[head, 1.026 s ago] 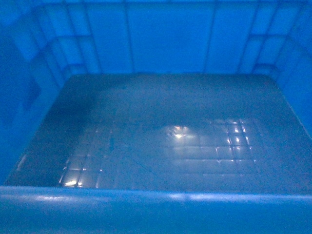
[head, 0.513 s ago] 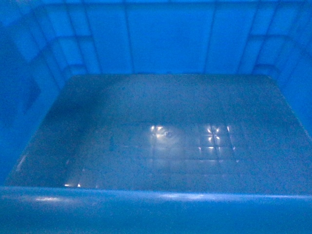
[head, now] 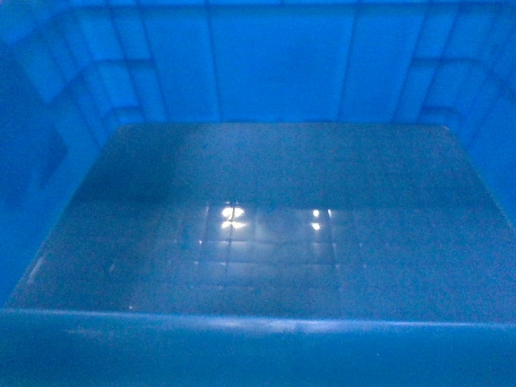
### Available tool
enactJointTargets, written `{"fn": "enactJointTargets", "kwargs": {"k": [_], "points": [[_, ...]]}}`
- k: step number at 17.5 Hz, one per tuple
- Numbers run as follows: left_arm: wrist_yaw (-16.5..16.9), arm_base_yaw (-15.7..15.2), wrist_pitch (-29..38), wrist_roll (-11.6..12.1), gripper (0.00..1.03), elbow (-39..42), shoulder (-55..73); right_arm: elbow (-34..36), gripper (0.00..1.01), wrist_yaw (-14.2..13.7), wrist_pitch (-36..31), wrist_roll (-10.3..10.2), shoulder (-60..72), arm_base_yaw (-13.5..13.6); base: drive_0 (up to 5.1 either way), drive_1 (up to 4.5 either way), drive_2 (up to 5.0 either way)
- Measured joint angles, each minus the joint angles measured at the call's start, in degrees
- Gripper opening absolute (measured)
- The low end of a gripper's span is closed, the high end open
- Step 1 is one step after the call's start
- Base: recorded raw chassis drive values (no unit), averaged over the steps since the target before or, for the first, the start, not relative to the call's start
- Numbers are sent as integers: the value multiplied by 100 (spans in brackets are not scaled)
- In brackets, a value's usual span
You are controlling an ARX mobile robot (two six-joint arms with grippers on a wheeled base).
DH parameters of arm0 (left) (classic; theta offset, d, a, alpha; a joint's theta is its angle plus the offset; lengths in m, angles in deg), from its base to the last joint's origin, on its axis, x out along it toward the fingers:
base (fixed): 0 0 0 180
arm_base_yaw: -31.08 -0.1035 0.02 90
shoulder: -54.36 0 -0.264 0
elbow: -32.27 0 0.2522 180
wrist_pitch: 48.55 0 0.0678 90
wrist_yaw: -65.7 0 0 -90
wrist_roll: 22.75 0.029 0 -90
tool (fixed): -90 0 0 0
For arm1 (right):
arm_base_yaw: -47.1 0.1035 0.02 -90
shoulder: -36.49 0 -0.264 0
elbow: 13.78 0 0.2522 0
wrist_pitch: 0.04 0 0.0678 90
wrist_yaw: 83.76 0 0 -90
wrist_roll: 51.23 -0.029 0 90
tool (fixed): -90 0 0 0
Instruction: Place box next to blue box on left shelf
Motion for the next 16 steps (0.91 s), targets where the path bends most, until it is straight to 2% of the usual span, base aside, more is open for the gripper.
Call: {"fn": "enactJointTargets", "kwargs": {"k": [16], "points": [[-2,0,-2,2,31,0,0,0,9,0,0,0,0,0,-153,-153,-153]]}}
